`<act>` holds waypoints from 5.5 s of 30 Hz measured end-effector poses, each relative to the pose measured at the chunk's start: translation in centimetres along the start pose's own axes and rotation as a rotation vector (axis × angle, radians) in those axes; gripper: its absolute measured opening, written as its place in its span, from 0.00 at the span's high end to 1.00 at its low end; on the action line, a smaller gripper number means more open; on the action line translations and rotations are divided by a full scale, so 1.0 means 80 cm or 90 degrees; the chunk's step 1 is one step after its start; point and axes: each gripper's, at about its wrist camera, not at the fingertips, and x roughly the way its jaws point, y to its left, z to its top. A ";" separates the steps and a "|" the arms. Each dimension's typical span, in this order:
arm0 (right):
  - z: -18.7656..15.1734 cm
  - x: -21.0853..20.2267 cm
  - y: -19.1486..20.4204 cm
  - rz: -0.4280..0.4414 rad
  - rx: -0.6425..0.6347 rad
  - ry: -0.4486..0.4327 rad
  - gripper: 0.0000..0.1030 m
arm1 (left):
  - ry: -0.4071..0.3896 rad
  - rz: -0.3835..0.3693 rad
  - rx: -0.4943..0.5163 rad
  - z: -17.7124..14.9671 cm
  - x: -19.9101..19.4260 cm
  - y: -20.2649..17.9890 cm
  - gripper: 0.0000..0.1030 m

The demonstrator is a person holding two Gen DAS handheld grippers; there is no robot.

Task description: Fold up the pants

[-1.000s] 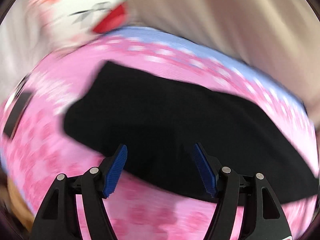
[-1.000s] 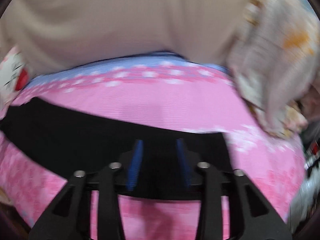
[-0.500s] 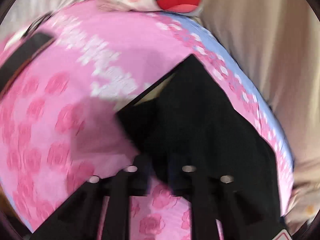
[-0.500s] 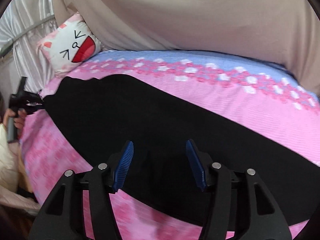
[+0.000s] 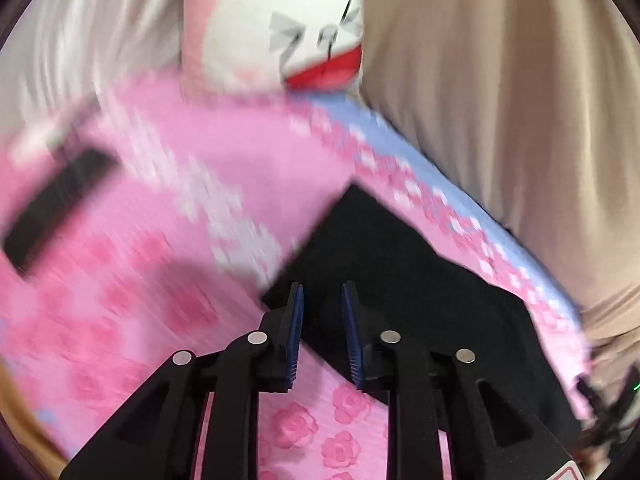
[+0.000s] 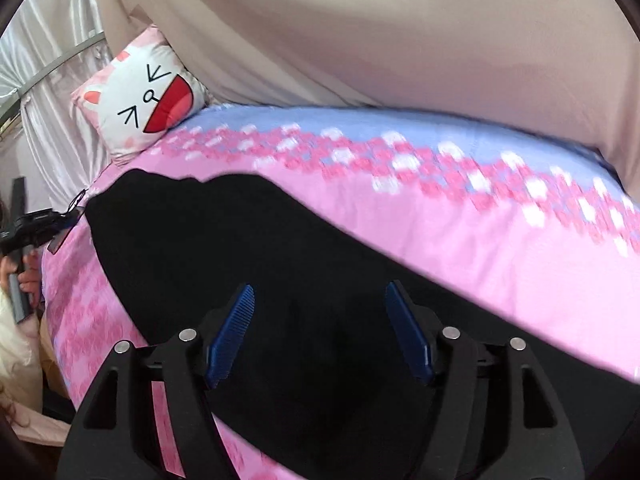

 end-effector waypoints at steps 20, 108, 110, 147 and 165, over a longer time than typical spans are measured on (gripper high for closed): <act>0.097 0.165 0.023 0.158 0.022 0.098 0.41 | 0.138 0.107 0.116 -0.036 0.108 -0.031 0.55; -0.215 -0.174 -0.395 -0.262 0.226 0.043 0.64 | 0.103 -0.096 0.546 -0.330 -0.006 -0.504 0.26; -0.214 -0.177 -0.380 -0.272 0.201 0.038 0.83 | 0.110 -0.095 0.546 -0.332 -0.003 -0.506 0.26; -0.254 -0.216 -0.351 -0.251 0.327 -0.005 0.69 | 0.067 0.184 0.330 -0.174 0.074 -0.269 0.24; -0.117 -0.136 -0.214 -0.153 0.210 -0.034 0.65 | -0.053 0.037 0.329 -0.114 0.038 -0.319 0.14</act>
